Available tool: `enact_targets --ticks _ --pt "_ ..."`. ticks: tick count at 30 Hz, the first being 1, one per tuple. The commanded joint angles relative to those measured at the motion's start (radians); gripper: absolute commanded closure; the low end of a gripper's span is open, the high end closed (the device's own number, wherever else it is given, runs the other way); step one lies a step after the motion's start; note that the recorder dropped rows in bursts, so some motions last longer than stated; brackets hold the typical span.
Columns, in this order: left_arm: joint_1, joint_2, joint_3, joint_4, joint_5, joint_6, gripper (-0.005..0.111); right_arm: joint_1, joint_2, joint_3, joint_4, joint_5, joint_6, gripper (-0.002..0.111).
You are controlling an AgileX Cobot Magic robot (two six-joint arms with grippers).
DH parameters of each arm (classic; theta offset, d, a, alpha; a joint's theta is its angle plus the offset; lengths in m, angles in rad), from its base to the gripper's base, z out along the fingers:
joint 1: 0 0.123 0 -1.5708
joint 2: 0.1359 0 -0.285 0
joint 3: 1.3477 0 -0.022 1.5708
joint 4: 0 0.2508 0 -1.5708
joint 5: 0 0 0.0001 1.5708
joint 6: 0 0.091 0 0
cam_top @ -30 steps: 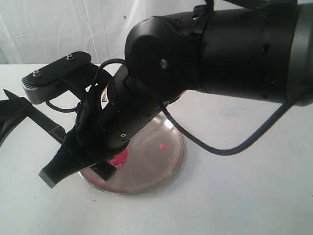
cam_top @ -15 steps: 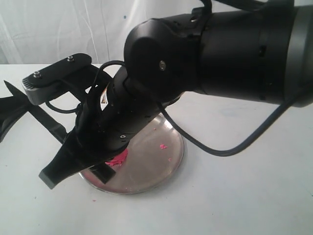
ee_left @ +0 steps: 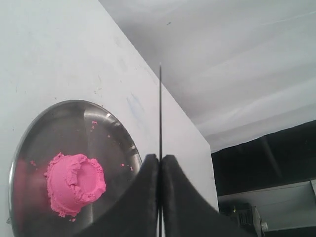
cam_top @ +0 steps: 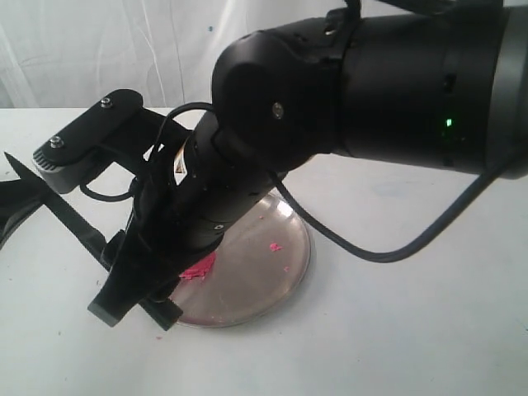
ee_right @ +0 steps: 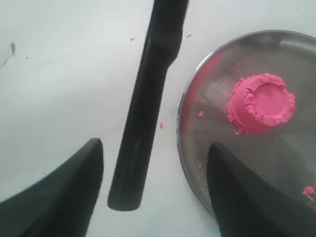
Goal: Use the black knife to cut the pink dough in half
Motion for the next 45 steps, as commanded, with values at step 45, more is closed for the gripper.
enact_targets --ticks 45 --pt "0.002 -0.004 -0.194 -0.21 0.309 0.068 0.107 0.34 0.287 -0.213 -1.157 0.299 0.678 0.082"
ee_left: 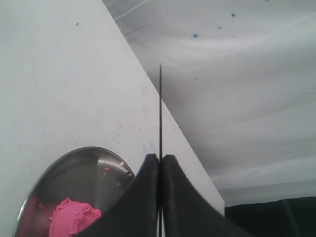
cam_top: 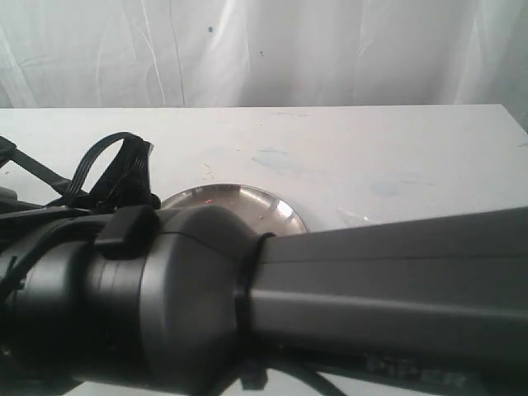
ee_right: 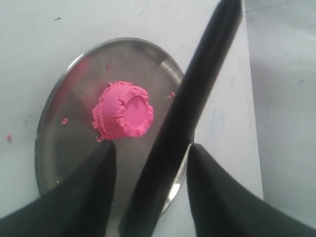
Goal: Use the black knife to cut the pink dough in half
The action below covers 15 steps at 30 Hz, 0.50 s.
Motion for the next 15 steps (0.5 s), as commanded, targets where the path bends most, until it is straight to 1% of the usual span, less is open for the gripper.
enact_targets --ticks 1,3,4,11,13,15 --pt "0.002 -0.004 -0.005 0.008 -0.009 -0.009 0.107 0.0 -0.002 -0.007 -0.063 0.021 0.024 0.092" --pt "0.002 -0.004 -0.005 0.008 -0.009 -0.009 0.107 0.0 -0.002 -0.007 -0.065 0.029 0.024 0.105" --pt "0.002 -0.004 -0.005 0.01 -0.006 -0.009 0.107 0.0 -0.002 -0.007 -0.065 0.032 0.024 0.108" --pt "0.002 -0.004 -0.005 0.027 -0.006 -0.001 0.106 0.0 -0.002 -0.007 -0.059 0.038 0.021 0.108" --pt "0.002 -0.004 -0.005 0.031 -0.006 -0.001 0.101 0.0 -0.002 -0.007 -0.059 0.038 0.011 0.108" --pt "0.002 -0.004 -0.005 0.031 -0.012 -0.001 0.089 0.0 -0.002 -0.007 -0.059 0.038 0.003 0.108"
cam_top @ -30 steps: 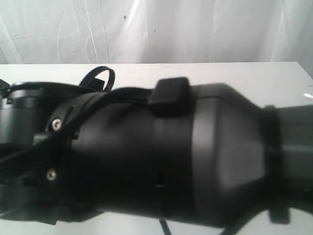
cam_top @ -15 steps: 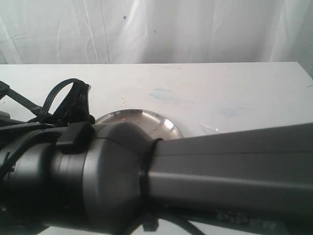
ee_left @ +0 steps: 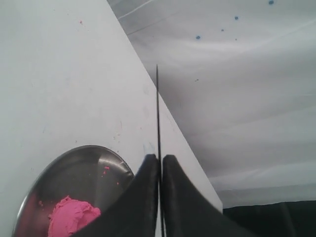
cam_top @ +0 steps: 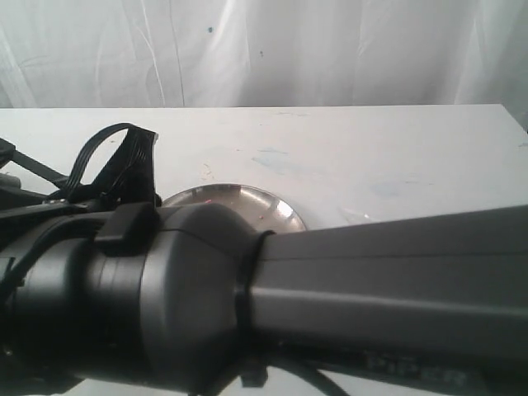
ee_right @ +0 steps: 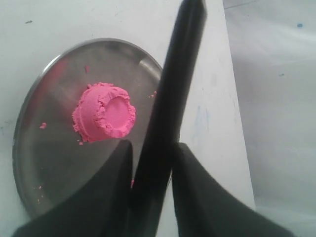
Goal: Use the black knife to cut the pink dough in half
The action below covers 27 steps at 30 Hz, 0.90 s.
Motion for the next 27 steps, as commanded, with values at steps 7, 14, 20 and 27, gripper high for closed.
enact_targets --ticks 7,14,20,27 --pt "0.002 -0.006 -0.005 0.049 -0.108 -0.013 0.05 -0.008 -0.002 -0.003 -0.007 0.023 -0.073 0.108" --pt "0.002 -0.099 -0.005 0.274 0.015 -0.017 0.05 -0.278 -0.14 -0.025 0.476 0.13 -0.403 0.108" --pt "0.002 -0.052 -0.029 0.729 -0.011 -0.379 0.05 -0.443 -0.182 -0.032 0.729 0.182 -0.691 0.108" --pt "0.002 0.098 -0.135 0.894 -0.131 -0.428 0.05 -0.483 -0.104 -0.033 0.783 0.182 -0.729 0.108"
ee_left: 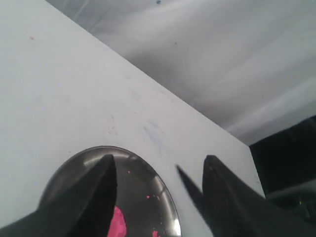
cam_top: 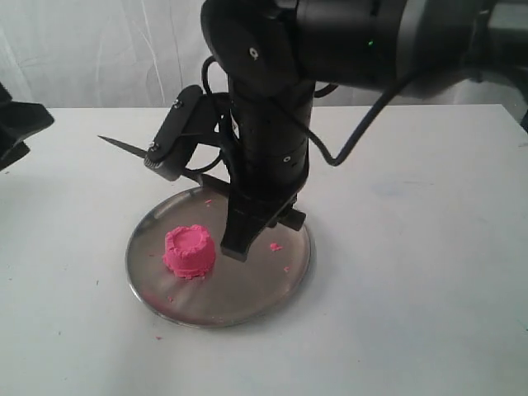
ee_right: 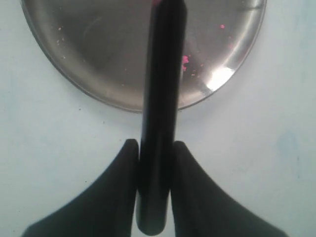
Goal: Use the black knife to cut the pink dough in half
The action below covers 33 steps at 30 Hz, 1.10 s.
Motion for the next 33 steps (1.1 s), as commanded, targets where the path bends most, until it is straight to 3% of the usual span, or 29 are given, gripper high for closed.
enact_targets --ticks 1,13,27,29,33 --pt "0.002 0.095 -0.071 0.085 -0.046 -0.021 0.05 -0.033 0.051 -0.008 0.04 0.004 -0.031 0.108" --pt "0.002 0.335 -0.208 0.114 -0.194 -0.021 0.05 -0.036 0.069 -0.008 0.094 0.004 -0.045 0.108" --pt "0.002 0.436 -0.21 0.109 -0.272 0.01 0.051 -0.036 0.069 -0.008 0.115 0.004 -0.047 0.108" --pt "0.002 0.436 -0.21 0.109 -0.268 0.012 0.057 -0.036 0.069 -0.008 0.115 0.004 -0.047 0.108" --pt "0.002 0.428 -0.229 0.111 -0.264 0.03 0.084 -0.036 0.069 -0.008 0.114 0.004 -0.047 0.108"
